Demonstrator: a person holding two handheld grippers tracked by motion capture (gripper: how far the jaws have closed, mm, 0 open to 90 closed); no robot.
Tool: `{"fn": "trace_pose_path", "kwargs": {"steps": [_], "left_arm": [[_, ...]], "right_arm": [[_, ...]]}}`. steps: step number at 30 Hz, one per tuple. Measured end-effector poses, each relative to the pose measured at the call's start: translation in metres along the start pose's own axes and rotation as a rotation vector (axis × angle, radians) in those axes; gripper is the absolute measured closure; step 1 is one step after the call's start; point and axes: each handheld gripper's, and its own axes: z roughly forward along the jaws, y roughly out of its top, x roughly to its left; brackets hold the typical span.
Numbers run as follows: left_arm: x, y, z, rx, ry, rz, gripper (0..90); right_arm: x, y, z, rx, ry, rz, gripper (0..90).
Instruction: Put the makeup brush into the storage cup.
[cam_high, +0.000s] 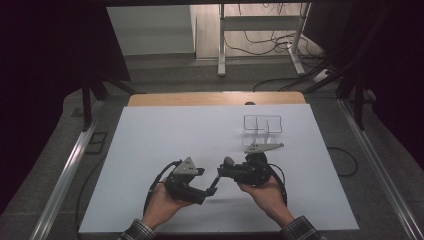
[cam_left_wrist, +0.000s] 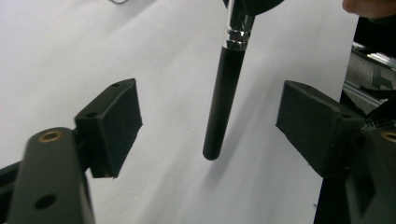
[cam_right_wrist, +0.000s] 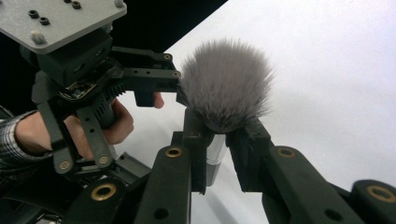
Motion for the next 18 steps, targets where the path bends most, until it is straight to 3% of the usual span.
{"fn": "trace_pose_path", "kwargs": {"steps": [8, 14, 18], "left_arm": [[0.0042, -0.0056, -0.0016, 0.018, -0.02, -0.009, 13.1], [0.0058, -0.0082, -0.0027, 0.01, -0.022, -0.02, 10.9], [0.0066, -0.01, -0.0029, 0.014, -0.021, -0.019, 10.5]], "right_arm": [[0.0005, -0.0019, -0.0018, 0.001, -0.027, -0.046, 76.7], [0.0005, -0.004, -0.002, -0.001, -0.021, -0.067, 76.7], [0.0006, -0.0047, -0.0025, 0.002, -0.024, -0.06, 76.8]]}}
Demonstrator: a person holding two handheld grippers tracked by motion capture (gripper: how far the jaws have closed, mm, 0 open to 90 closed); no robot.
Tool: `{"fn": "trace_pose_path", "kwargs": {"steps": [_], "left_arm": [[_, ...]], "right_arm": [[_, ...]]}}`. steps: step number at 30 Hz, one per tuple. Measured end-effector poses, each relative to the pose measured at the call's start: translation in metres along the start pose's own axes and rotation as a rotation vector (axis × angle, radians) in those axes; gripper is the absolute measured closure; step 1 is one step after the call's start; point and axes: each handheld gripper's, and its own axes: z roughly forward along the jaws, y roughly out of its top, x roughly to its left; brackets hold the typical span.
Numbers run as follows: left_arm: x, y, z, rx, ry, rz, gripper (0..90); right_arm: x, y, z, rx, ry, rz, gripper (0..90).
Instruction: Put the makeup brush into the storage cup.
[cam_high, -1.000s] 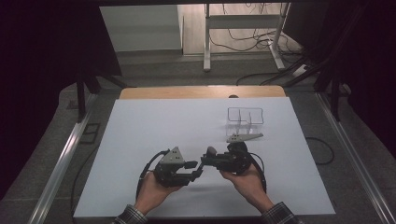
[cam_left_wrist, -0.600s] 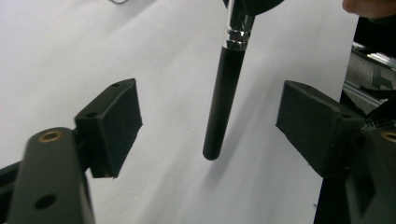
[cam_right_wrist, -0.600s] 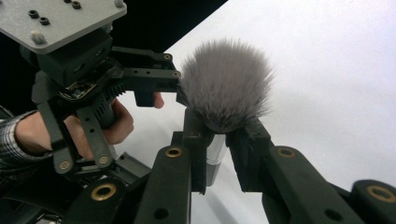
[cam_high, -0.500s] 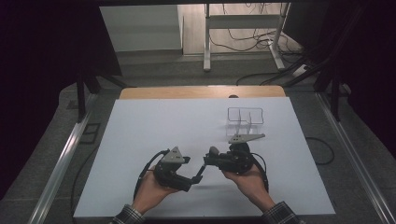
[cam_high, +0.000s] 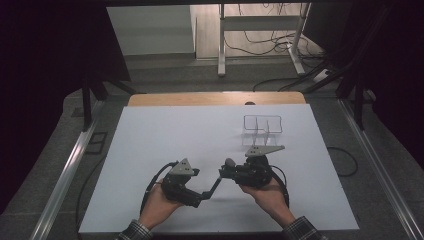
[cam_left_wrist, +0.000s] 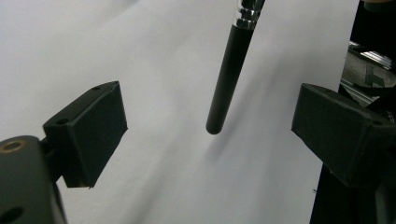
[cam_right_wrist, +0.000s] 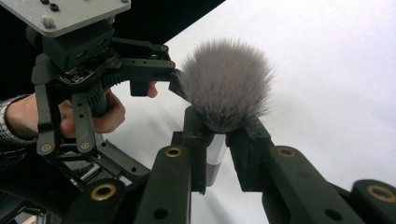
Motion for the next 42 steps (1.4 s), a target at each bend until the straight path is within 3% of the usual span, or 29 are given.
{"fn": "trace_pose_path", "kwargs": {"steps": [8, 12, 20, 30, 42], "left_arm": [[0.002, -0.002, -0.003, -0.001, 0.004, 0.002, 9.9], [0.004, -0.006, -0.003, 0.011, 0.038, 0.015, 9.9], [0.004, -0.009, -0.003, 0.022, 0.047, 0.01, 6.9], [0.006, -0.011, -0.009, 0.016, 0.059, -0.001, 5.7], [0.008, -0.016, -0.015, 0.015, 0.105, 0.0, 3.4]], "right_arm": [[-0.003, -0.002, -0.003, 0.01, -0.019, 0.004, 76.8], [-0.003, -0.002, -0.004, 0.003, -0.016, -0.003, 76.7], [-0.002, -0.001, -0.009, 0.004, -0.021, -0.016, 76.7], [0.0, -0.001, -0.015, 0.006, -0.058, -0.045, 76.7], [-0.004, -0.003, -0.026, 0.004, -0.102, -0.055, 76.6]]}}
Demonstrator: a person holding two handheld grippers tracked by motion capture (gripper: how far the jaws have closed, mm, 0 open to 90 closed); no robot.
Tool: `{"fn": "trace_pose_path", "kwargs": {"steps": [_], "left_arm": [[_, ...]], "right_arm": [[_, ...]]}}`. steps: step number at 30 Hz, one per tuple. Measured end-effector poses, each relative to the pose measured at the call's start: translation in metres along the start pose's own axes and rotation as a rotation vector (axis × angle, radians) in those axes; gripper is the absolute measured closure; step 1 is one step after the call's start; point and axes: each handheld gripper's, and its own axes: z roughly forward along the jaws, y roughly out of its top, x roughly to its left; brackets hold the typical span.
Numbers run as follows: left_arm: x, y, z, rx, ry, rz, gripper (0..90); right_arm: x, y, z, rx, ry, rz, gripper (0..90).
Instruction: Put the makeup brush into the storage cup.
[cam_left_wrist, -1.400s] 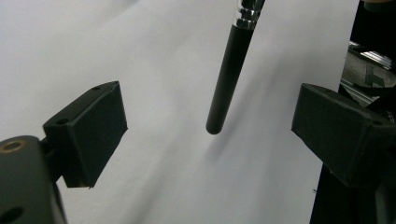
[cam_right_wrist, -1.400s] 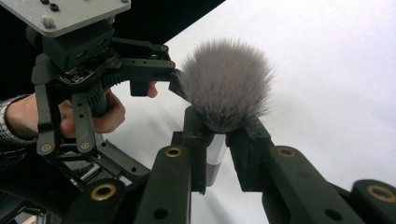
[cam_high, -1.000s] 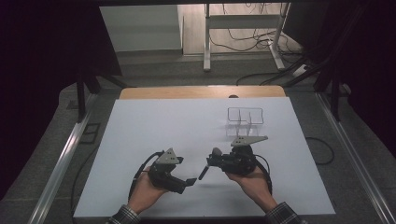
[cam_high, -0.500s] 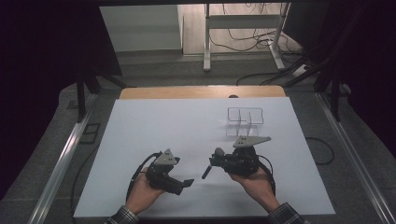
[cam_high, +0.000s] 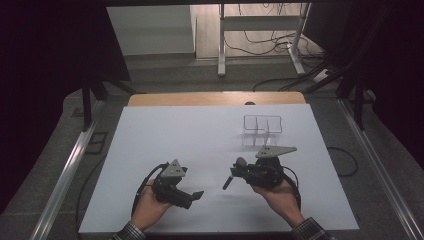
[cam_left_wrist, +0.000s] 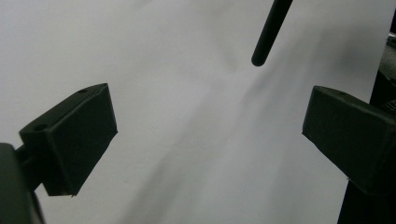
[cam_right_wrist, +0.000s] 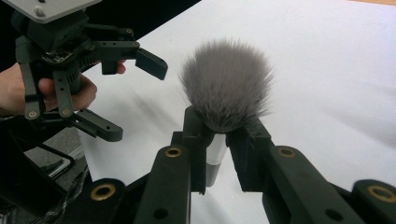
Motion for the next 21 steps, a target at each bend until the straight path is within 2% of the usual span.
{"fn": "trace_pose_path", "kwargs": {"steps": [13, 21], "left_arm": [[0.005, -0.006, -0.014, -0.014, 0.045, 0.005, 3.4], [0.011, -0.013, -0.024, -0.023, 0.069, -0.019, 3.4]], "right_arm": [[-0.011, -0.002, -0.013, 0.001, -0.06, -0.01, 76.6], [-0.022, -0.001, -0.023, -0.017, -0.101, -0.002, 76.5]]}}
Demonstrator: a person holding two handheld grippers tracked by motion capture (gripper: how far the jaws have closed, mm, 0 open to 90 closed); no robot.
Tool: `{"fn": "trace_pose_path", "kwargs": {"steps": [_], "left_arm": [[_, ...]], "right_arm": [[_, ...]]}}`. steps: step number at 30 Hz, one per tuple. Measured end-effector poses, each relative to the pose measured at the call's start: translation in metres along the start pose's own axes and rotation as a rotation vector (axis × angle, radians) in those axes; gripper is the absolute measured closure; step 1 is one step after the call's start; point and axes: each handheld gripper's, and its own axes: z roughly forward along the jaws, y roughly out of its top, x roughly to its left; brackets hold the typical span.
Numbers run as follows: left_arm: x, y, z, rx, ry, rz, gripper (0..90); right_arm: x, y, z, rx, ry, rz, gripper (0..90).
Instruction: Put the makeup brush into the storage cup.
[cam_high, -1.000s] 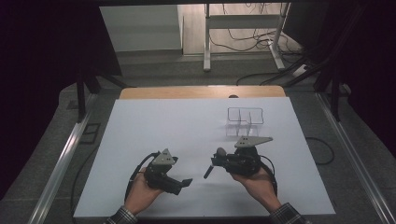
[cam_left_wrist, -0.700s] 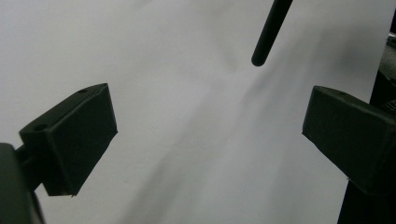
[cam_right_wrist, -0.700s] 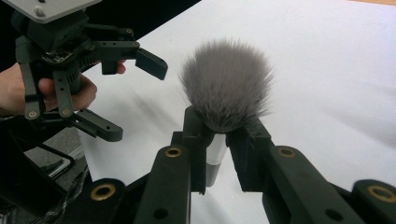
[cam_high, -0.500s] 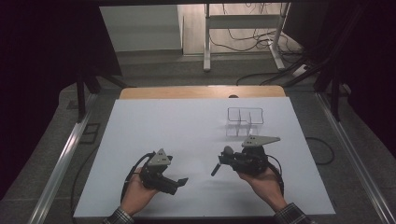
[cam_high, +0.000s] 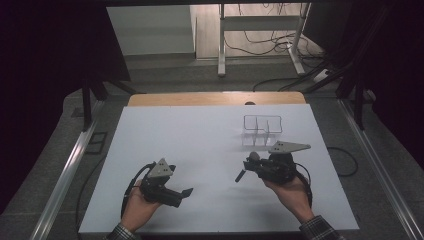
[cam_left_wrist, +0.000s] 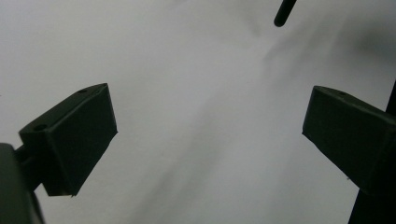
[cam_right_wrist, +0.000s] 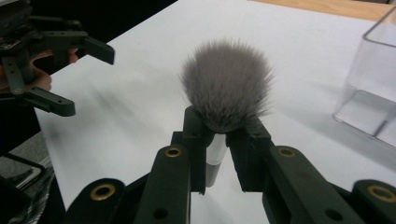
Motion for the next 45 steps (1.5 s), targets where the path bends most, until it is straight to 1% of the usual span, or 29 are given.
{"fn": "trace_pose_path", "kwargs": {"steps": [10, 15, 18, 25, 33, 45], "left_arm": [[0.005, -0.008, -0.008, 0.005, 0.026, -0.017, 3.4], [0.009, -0.012, -0.014, -0.003, 0.044, -0.028, 3.6], [0.011, -0.015, -0.017, -0.009, 0.053, -0.043, 3.5], [0.014, -0.021, -0.024, -0.021, 0.057, -0.064, 3.6], [0.016, -0.027, -0.029, -0.017, 0.068, -0.066, 3.8], [0.017, -0.035, -0.037, -0.028, 0.078, -0.073, 3.7]], "right_arm": [[-0.011, 0.002, -0.008, -0.014, -0.036, 0.01, 76.4], [-0.018, 0.003, -0.013, -0.021, -0.054, 0.02, 76.4], [-0.021, 0.003, -0.016, -0.022, -0.066, 0.024, 76.4], [-0.026, 0.004, -0.02, -0.027, -0.087, 0.021, 76.4], [-0.035, 0.006, -0.027, -0.047, -0.114, 0.033, 76.4], [-0.05, 0.008, -0.04, -0.08, -0.158, 0.071, 76.4]]}}
